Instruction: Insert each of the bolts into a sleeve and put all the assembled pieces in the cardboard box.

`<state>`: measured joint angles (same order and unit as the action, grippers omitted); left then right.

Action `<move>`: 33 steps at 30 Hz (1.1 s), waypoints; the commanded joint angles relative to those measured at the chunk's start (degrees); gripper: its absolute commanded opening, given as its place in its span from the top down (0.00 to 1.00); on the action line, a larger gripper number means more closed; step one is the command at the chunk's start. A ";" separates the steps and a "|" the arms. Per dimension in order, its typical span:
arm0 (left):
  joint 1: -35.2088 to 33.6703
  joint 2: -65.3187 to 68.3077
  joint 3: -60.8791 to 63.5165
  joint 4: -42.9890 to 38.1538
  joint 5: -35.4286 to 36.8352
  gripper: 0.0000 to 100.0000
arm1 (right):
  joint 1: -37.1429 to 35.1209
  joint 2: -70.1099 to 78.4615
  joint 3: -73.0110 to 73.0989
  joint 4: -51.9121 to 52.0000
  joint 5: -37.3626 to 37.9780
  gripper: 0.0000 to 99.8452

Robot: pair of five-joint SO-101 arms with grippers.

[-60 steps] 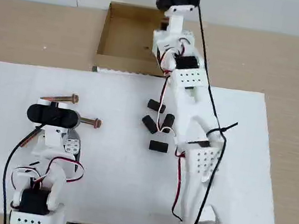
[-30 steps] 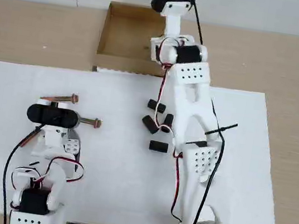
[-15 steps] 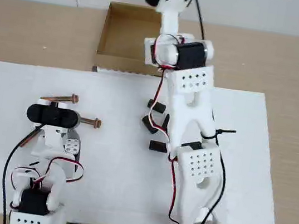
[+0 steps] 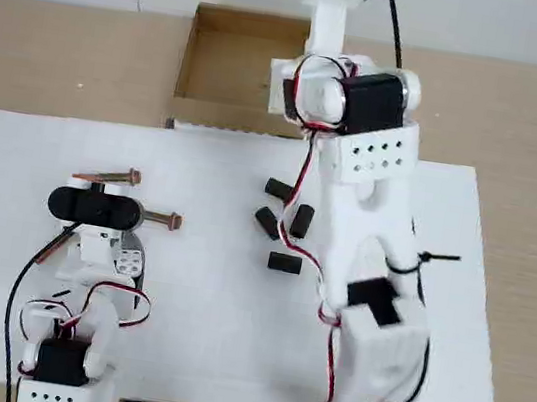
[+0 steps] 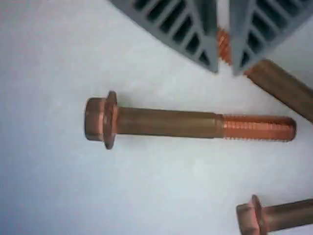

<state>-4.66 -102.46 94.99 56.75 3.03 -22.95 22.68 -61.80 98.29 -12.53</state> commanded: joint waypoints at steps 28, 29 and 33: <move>-0.26 -0.62 -0.40 -1.32 -0.26 1.00 | 1.01 -11.56 52.84 -11.47 -12.13 0.99; -0.18 -0.62 -0.40 -1.32 -0.26 1.00 | 1.01 -10.51 52.75 -11.47 -12.13 0.99; -0.18 -0.62 -0.40 -1.41 -0.26 1.00 | 1.01 -7.87 52.75 -11.47 -12.13 0.99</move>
<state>-4.66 -102.46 94.99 56.75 3.03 -22.51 14.86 -8.70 87.65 -25.36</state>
